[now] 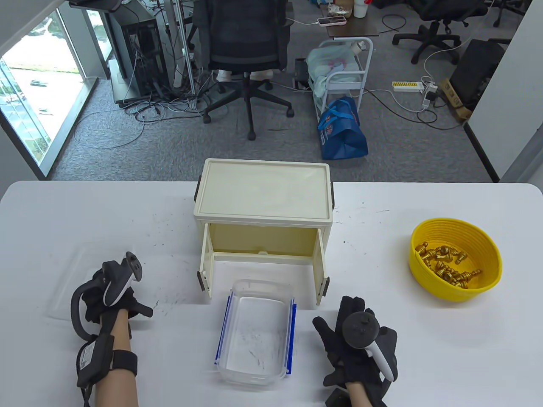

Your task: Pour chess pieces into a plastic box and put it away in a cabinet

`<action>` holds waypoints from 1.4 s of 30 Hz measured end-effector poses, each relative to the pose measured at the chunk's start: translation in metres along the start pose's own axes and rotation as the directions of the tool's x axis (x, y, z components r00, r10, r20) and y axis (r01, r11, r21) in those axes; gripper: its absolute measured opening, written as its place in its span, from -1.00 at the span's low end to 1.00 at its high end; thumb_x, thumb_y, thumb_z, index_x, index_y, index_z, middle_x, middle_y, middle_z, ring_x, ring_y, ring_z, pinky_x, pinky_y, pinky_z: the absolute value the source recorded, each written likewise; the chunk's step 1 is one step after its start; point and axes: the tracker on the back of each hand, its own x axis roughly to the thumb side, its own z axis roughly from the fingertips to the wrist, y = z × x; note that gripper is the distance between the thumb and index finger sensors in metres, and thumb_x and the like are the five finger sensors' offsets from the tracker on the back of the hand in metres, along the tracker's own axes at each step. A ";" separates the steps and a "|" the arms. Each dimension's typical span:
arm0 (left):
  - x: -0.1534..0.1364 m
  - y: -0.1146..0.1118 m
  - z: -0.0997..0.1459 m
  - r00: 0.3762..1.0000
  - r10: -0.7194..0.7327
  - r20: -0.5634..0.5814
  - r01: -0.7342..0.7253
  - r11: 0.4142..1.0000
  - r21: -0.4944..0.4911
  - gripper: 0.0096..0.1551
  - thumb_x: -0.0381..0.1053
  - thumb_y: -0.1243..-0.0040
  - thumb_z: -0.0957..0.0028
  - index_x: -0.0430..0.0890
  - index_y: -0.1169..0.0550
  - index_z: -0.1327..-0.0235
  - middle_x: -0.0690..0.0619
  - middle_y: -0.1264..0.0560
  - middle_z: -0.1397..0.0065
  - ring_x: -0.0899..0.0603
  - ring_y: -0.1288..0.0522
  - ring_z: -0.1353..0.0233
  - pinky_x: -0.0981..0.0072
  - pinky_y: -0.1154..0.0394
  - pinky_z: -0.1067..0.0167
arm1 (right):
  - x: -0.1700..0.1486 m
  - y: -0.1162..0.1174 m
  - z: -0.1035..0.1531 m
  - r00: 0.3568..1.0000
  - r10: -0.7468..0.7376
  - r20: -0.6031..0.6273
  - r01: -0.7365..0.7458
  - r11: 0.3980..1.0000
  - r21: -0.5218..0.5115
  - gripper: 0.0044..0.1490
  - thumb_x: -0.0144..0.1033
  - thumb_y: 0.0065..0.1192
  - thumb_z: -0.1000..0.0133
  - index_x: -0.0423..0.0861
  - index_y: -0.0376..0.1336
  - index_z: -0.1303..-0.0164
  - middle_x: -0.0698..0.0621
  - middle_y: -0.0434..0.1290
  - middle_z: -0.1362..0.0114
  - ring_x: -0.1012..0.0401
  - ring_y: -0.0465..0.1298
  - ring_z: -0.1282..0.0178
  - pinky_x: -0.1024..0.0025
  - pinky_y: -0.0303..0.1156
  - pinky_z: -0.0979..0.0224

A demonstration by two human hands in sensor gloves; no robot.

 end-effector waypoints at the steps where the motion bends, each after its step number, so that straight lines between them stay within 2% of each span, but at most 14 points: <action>1: -0.002 0.007 0.004 1.000 0.027 0.016 -0.027 1.000 0.015 -0.33 0.09 -0.14 -0.39 -0.10 -0.33 -0.72 -0.14 -0.48 -0.59 -0.23 -0.57 -0.44 -0.07 -0.60 -0.26 | 0.000 -0.001 0.001 1.000 -0.002 0.006 0.002 1.000 -0.002 0.15 0.27 0.05 -0.28 -0.11 -0.35 -0.77 -0.21 -0.38 -0.82 -0.32 -0.32 -0.74 -0.43 -0.24 -0.59; 6: -0.012 0.049 0.035 0.954 0.251 0.163 -0.268 0.959 0.092 -0.20 0.18 -0.12 -0.39 -0.15 -0.25 -0.79 -0.23 -0.39 -0.67 -0.33 -0.48 -0.53 -0.17 -0.53 -0.33 | 0.003 -0.002 0.005 0.999 0.009 0.039 -0.009 1.000 -0.012 0.15 0.27 0.04 -0.28 -0.10 -0.36 -0.76 -0.20 -0.39 -0.82 -0.32 -0.33 -0.74 -0.43 -0.25 -0.59; 10: -0.015 0.085 0.074 0.848 0.404 0.344 -0.465 0.877 0.117 -0.12 0.24 -0.11 -0.37 -0.19 -0.22 -0.82 -0.29 -0.33 -0.71 -0.39 -0.42 -0.58 -0.24 -0.48 -0.38 | 0.008 -0.002 0.011 0.995 0.018 0.098 -0.015 0.999 -0.031 0.14 0.27 0.05 -0.27 -0.09 -0.35 -0.76 -0.19 -0.39 -0.82 -0.31 -0.33 -0.75 -0.43 -0.25 -0.59; 13: -0.015 0.100 0.103 0.752 0.462 0.470 -0.565 0.819 0.099 -0.05 0.29 -0.08 -0.36 -0.21 -0.17 -0.85 -0.31 -0.28 -0.75 -0.42 -0.37 -0.62 -0.28 -0.44 -0.41 | 0.013 -0.002 0.016 0.990 0.043 0.132 -0.036 0.998 -0.057 0.13 0.27 0.04 -0.27 -0.09 -0.35 -0.76 -0.19 -0.38 -0.82 -0.31 -0.32 -0.75 -0.43 -0.25 -0.59; 17: -0.012 0.098 0.138 0.582 0.527 0.620 -0.682 0.731 0.018 0.08 0.38 -0.04 -0.33 -0.23 -0.07 -0.89 -0.35 -0.18 -0.81 -0.50 -0.24 -0.68 -0.38 -0.34 -0.47 | 0.016 -0.002 0.021 0.985 0.076 0.154 -0.065 0.995 -0.078 0.14 0.27 0.04 -0.26 -0.08 -0.35 -0.76 -0.18 -0.39 -0.82 -0.30 -0.33 -0.75 -0.43 -0.25 -0.59; 21: -0.003 0.068 0.165 0.344 0.561 0.753 -0.738 0.658 -0.153 0.18 0.45 -0.01 -0.28 -0.23 0.02 -0.92 -0.35 -0.05 -0.86 -0.55 -0.07 -0.73 -0.48 -0.19 -0.50 | 0.017 0.000 0.021 0.982 0.086 0.169 -0.076 0.995 -0.065 0.14 0.28 0.04 -0.26 -0.07 -0.36 -0.76 -0.18 -0.40 -0.82 -0.30 -0.35 -0.75 -0.44 -0.27 -0.59; 24: 0.003 0.039 0.170 0.348 0.570 0.744 -0.739 0.655 -0.157 0.23 0.48 0.02 -0.27 -0.25 0.06 -0.91 -0.38 -0.01 -0.86 -0.58 -0.03 -0.73 -0.50 -0.16 -0.50 | 0.018 0.001 0.020 0.979 0.088 0.184 -0.082 0.996 -0.044 0.15 0.30 0.04 -0.25 -0.06 -0.36 -0.76 -0.16 -0.41 -0.82 -0.29 -0.36 -0.75 -0.44 -0.28 -0.59; 29: 0.019 -0.007 0.161 0.404 0.595 0.694 -0.694 0.695 -0.191 0.23 0.48 0.05 -0.28 -0.28 0.06 -0.90 -0.42 0.01 -0.85 -0.61 0.01 -0.70 -0.54 -0.13 -0.47 | 0.017 0.005 0.016 0.978 0.084 0.191 -0.085 0.996 0.000 0.16 0.32 0.02 -0.24 -0.04 -0.36 -0.77 -0.15 -0.41 -0.82 -0.28 -0.38 -0.76 -0.45 -0.30 -0.59; 30: 0.024 -0.013 0.159 0.424 0.591 0.686 -0.665 0.718 -0.206 0.23 0.47 0.03 -0.28 -0.29 0.05 -0.89 -0.43 0.00 -0.84 -0.62 0.00 -0.69 -0.55 -0.13 -0.46 | 0.016 0.006 0.015 0.979 0.080 0.185 -0.083 0.997 0.007 0.16 0.32 0.02 -0.24 -0.05 -0.36 -0.77 -0.15 -0.41 -0.82 -0.28 -0.37 -0.76 -0.45 -0.30 -0.59; 33: 0.032 -0.024 0.156 0.477 0.550 0.686 -0.590 0.778 -0.214 0.22 0.47 0.05 -0.29 -0.30 0.05 -0.89 -0.44 0.00 -0.83 -0.63 0.00 -0.68 -0.55 -0.13 -0.45 | 0.014 0.009 0.011 0.983 0.069 0.169 -0.075 0.997 0.028 0.16 0.32 0.02 -0.24 -0.05 -0.36 -0.76 -0.15 -0.41 -0.82 -0.28 -0.37 -0.76 -0.44 -0.30 -0.59; 37: 0.034 -0.024 0.158 0.496 0.523 0.693 -0.576 0.795 -0.189 0.20 0.47 0.06 -0.29 -0.29 0.05 -0.89 -0.42 -0.01 -0.84 -0.62 0.00 -0.69 -0.55 -0.13 -0.45 | 0.011 0.004 0.009 0.982 0.014 0.188 -0.023 0.999 0.046 0.16 0.33 0.02 -0.23 -0.06 -0.34 -0.77 -0.17 -0.39 -0.83 -0.29 -0.35 -0.76 -0.45 -0.27 -0.58; 39: 0.034 -0.024 0.158 0.498 0.514 0.699 -0.576 0.798 -0.177 0.19 0.46 0.07 -0.29 -0.28 0.05 -0.89 -0.42 -0.01 -0.84 -0.62 0.00 -0.69 -0.56 -0.13 -0.45 | 0.009 -0.005 0.008 0.961 -0.110 0.254 0.096 0.993 0.066 0.16 0.33 0.00 -0.25 -0.10 -0.32 -0.78 -0.21 -0.34 -0.83 -0.31 -0.30 -0.76 -0.46 -0.22 -0.57; 42: 0.034 -0.025 0.157 0.507 0.505 0.699 -0.567 0.806 -0.170 0.19 0.46 0.07 -0.29 -0.28 0.04 -0.88 -0.42 -0.01 -0.83 -0.62 -0.01 -0.69 -0.56 -0.13 -0.45 | 0.003 -0.032 0.002 0.902 -0.329 0.280 0.334 0.942 0.028 0.14 0.31 0.01 -0.27 -0.15 -0.26 -0.79 -0.25 -0.27 -0.83 -0.33 -0.23 -0.75 -0.45 -0.16 -0.56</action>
